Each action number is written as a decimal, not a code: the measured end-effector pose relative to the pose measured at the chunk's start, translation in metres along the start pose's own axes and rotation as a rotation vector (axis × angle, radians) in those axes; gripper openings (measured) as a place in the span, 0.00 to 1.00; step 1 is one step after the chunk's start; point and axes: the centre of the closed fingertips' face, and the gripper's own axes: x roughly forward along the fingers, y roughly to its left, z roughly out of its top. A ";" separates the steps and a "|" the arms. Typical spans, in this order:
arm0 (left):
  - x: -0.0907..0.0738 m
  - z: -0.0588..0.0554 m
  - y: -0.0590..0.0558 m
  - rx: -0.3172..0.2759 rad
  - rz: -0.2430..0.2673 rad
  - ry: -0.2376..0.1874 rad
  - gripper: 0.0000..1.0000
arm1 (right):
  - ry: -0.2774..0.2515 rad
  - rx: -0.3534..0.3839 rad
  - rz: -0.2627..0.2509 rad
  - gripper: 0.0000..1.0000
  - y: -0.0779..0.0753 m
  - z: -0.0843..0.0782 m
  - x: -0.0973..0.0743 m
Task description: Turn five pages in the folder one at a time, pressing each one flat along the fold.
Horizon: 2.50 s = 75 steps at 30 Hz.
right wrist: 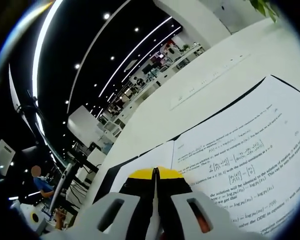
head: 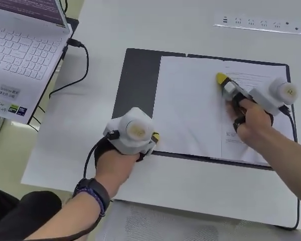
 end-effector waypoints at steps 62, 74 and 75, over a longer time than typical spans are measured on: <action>0.000 0.000 -0.001 -0.039 -0.027 -0.027 0.00 | 0.010 0.036 0.059 0.00 0.007 -0.012 -0.014; 0.000 0.000 -0.001 -0.040 -0.020 -0.038 0.00 | 0.009 0.050 0.070 0.00 0.016 -0.025 -0.041; 0.000 0.000 -0.001 -0.040 -0.020 -0.039 0.00 | 0.012 0.046 0.072 0.00 0.016 -0.026 -0.043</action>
